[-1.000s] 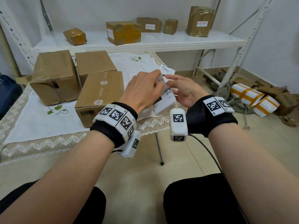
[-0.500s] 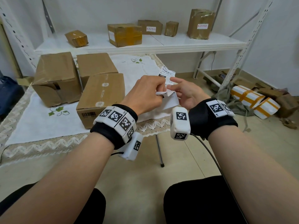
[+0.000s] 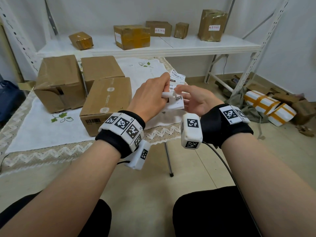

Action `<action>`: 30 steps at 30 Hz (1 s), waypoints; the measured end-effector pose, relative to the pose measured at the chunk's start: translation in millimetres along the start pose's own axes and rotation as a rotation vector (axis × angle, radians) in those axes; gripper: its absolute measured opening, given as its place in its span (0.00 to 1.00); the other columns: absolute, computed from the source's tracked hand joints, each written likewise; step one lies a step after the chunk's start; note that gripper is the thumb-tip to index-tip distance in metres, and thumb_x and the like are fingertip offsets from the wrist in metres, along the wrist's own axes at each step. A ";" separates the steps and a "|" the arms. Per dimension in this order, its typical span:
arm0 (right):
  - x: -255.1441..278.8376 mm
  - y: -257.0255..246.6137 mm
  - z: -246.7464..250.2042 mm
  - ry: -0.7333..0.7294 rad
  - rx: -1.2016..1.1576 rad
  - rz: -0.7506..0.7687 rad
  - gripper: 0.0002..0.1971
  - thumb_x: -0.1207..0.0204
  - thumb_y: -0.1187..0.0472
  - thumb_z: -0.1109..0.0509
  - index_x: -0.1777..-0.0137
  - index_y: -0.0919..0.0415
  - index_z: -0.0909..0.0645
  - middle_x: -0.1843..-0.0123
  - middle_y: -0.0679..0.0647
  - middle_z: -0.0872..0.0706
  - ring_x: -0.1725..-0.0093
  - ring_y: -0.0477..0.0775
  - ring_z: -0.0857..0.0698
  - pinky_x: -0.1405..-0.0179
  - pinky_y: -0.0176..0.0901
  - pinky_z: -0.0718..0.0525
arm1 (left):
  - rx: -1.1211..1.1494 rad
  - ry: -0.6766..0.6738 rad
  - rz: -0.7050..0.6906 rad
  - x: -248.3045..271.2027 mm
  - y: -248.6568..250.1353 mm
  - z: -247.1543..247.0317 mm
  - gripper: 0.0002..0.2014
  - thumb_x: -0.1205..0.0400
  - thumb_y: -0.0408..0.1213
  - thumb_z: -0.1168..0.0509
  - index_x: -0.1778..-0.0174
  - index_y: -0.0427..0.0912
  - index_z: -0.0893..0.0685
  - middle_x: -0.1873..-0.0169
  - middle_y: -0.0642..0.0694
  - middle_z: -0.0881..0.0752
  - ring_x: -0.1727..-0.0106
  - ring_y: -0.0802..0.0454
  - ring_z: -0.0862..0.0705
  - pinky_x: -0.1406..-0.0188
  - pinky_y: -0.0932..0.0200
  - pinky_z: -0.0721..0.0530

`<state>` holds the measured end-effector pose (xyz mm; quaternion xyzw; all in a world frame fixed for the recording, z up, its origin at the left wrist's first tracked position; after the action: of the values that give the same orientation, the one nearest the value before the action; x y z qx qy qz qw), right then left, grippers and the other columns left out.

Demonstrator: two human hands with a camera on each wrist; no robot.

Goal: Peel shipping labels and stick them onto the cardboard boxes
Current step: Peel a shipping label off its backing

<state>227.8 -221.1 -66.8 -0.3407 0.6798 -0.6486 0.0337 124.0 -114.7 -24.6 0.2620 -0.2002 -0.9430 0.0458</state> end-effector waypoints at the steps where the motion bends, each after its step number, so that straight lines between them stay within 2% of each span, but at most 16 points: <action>1: 2.1 1.5 -2.1 -0.028 0.050 -0.031 0.07 0.19 0.65 0.27 0.45 0.57 0.19 0.56 0.54 0.14 0.60 0.55 0.15 0.65 0.43 0.12 | -0.006 -0.006 -0.007 0.3 0.3 -0.8 0.11 0.22 0.25 0.36 0.55 0.45 0.29 0.61 0.46 0.15 0.59 0.38 0.20 0.63 0.41 0.23; 3: 6.1 3.7 -6.1 -0.072 0.133 -0.073 0.07 0.20 0.64 0.27 0.44 0.57 0.18 0.54 0.56 0.14 0.58 0.57 0.15 0.60 0.46 0.12 | -0.012 -0.017 -0.016 0.5 0.8 -1.7 0.11 0.21 0.26 0.35 0.55 0.45 0.29 0.61 0.46 0.15 0.58 0.38 0.19 0.62 0.40 0.22; 5: 6.3 2.8 -8.2 -0.081 0.180 -0.045 0.06 0.17 0.68 0.31 0.45 0.57 0.18 0.53 0.57 0.16 0.57 0.56 0.17 0.56 0.48 0.15 | -0.020 -0.025 -0.017 0.4 0.3 -2.4 0.10 0.19 0.27 0.35 0.55 0.45 0.29 0.61 0.44 0.15 0.58 0.38 0.20 0.63 0.42 0.24; 7: 4.6 0.6 -8.9 -0.062 0.189 0.004 0.15 0.15 0.72 0.35 0.33 0.55 0.20 0.50 0.57 0.17 0.55 0.56 0.17 0.55 0.49 0.15 | -0.033 -0.037 -0.018 0.2 -0.7 -3.4 0.10 0.19 0.28 0.35 0.55 0.45 0.29 0.62 0.43 0.16 0.59 0.38 0.21 0.66 0.46 0.29; 9: 2.6 -0.6 -8.8 -0.044 0.181 0.026 0.25 0.15 0.74 0.37 0.21 0.53 0.27 0.39 0.60 0.17 0.49 0.59 0.15 0.56 0.51 0.14 | -0.055 -0.049 -0.020 -0.5 -0.4 -4.4 0.10 0.18 0.29 0.35 0.56 0.45 0.30 0.63 0.44 0.17 0.59 0.38 0.21 0.70 0.51 0.34; 10: 1.2 -0.6 -8.5 -0.038 0.172 0.029 0.27 0.15 0.75 0.37 0.19 0.54 0.28 0.36 0.62 0.17 0.47 0.61 0.14 0.55 0.53 0.13 | -0.063 -0.054 -0.022 -0.8 0.1 -4.5 0.10 0.18 0.30 0.34 0.56 0.46 0.30 0.63 0.45 0.17 0.58 0.37 0.21 0.70 0.51 0.36; 12: -0.2 0.1 -9.3 -0.034 0.160 0.035 0.29 0.16 0.77 0.37 0.18 0.55 0.30 0.37 0.64 0.16 0.46 0.64 0.13 0.52 0.56 0.13 | -0.073 -0.063 -0.025 -1.3 1.1 -4.7 0.09 0.18 0.31 0.34 0.56 0.46 0.29 0.61 0.44 0.15 0.57 0.37 0.20 0.67 0.50 0.39; 14: -2.2 0.6 -8.6 -0.012 0.142 0.053 0.29 0.16 0.78 0.39 0.18 0.57 0.30 0.43 0.63 0.15 0.48 0.63 0.13 0.52 0.56 0.12 | -0.081 -0.071 -0.029 -1.1 2.2 -4.1 0.09 0.18 0.31 0.34 0.55 0.46 0.28 0.60 0.44 0.14 0.55 0.37 0.19 0.64 0.51 0.40; 16: -3.1 1.1 -7.9 0.019 0.114 0.074 0.28 0.16 0.79 0.40 0.20 0.58 0.28 0.48 0.61 0.15 0.56 0.58 0.13 0.57 0.51 0.12 | -0.090 -0.077 -0.034 -0.7 3.3 -3.2 0.09 0.18 0.31 0.34 0.55 0.47 0.28 0.60 0.44 0.13 0.55 0.38 0.19 0.62 0.53 0.40; 18: -4.1 2.2 -6.1 0.055 0.121 0.081 0.27 0.17 0.79 0.40 0.22 0.57 0.25 0.48 0.60 0.14 0.60 0.55 0.14 0.63 0.47 0.13 | -0.093 -0.083 -0.043 -0.9 5.0 -3.1 0.08 0.18 0.32 0.34 0.55 0.46 0.28 0.60 0.44 0.13 0.55 0.38 0.20 0.60 0.53 0.40; 20: -5.4 2.8 -4.0 0.089 0.127 0.082 0.25 0.17 0.77 0.39 0.24 0.56 0.23 0.44 0.60 0.14 0.58 0.54 0.14 0.66 0.45 0.13 | -0.095 -0.094 -0.047 -1.5 6.1 -3.7 0.09 0.19 0.32 0.33 0.57 0.46 0.28 0.62 0.45 0.14 0.57 0.38 0.20 0.58 0.54 0.39; 24: -7.9 3.5 -1.5 0.146 0.116 0.094 0.21 0.15 0.76 0.42 0.30 0.54 0.21 0.52 0.57 0.15 0.59 0.53 0.14 0.72 0.42 0.14 | -0.113 -0.113 -0.042 -2.7 6.4 -3.3 0.12 0.20 0.34 0.31 0.57 0.47 0.31 0.68 0.52 0.20 0.62 0.42 0.26 0.57 0.54 0.40; 26: -9.5 4.2 -1.0 0.167 0.111 0.105 0.21 0.14 0.74 0.44 0.31 0.54 0.20 0.50 0.57 0.13 0.59 0.53 0.13 0.72 0.41 0.14 | -0.115 -0.115 -0.048 -2.6 7.7 -1.5 0.13 0.21 0.34 0.31 0.54 0.46 0.31 0.68 0.52 0.22 0.62 0.42 0.27 0.56 0.54 0.39; 30: -12.0 5.3 -3.3 0.175 0.108 0.114 0.22 0.15 0.73 0.44 0.30 0.54 0.16 0.37 0.62 0.10 0.53 0.57 0.10 0.73 0.41 0.12 | -0.093 -0.094 -0.055 -0.7 11.0 3.3 0.16 0.21 0.36 0.29 0.48 0.46 0.32 0.61 0.48 0.19 0.58 0.39 0.26 0.56 0.53 0.39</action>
<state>233.1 -212.5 -75.8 -0.2411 0.6625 -0.7086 0.0292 122.7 -123.5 -17.3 0.2204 -0.1510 -0.9634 0.0222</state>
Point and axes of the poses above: each hand's wrist, its own x-axis away from the middle knuckle, its own z-axis out of the back of the hand, y = z × x, the point moved 5 cm from there along -x, towards the middle knuckle
